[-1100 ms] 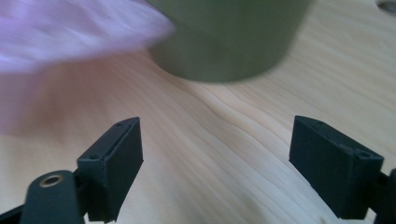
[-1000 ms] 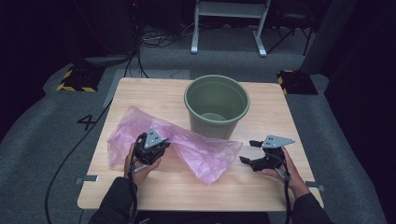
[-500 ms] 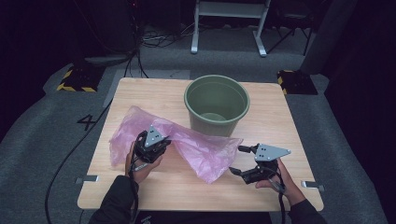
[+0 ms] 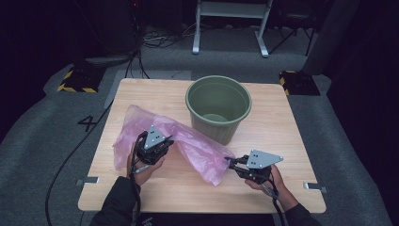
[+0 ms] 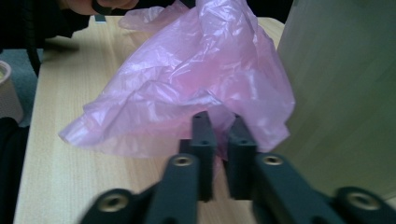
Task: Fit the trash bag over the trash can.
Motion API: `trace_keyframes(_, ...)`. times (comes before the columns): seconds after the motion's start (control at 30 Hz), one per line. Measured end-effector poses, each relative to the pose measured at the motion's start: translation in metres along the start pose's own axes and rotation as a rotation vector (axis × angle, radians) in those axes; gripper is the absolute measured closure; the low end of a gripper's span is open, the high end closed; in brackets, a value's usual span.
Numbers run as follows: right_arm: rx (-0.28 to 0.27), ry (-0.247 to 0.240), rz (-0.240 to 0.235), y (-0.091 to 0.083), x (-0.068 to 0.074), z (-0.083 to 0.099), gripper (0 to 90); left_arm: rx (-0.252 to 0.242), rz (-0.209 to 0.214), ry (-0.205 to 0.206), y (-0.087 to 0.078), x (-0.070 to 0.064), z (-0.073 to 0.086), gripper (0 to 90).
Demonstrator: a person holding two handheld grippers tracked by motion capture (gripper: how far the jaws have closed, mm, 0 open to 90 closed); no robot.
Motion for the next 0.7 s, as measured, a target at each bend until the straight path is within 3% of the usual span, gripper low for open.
trace_keyframes(0.43,-0.094,-0.057,0.079,-0.017,-0.011,-0.027,90.0,-0.029,-0.003,0.000,-0.012,0.004,-0.004,89.1)
trace_keyframes(0.7,-0.135,-0.103,0.120,-0.024,-0.018,-0.054,90.0,-0.089,-0.001,0.004,-0.026,0.003,-0.014,89.1)
Point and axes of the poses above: each handheld gripper's, and its own axes: y roughly forward along the jaws, z roughly out of its underside, x roughly to its left, the point moved 5 cm from there along y, roughly forward along the jaws
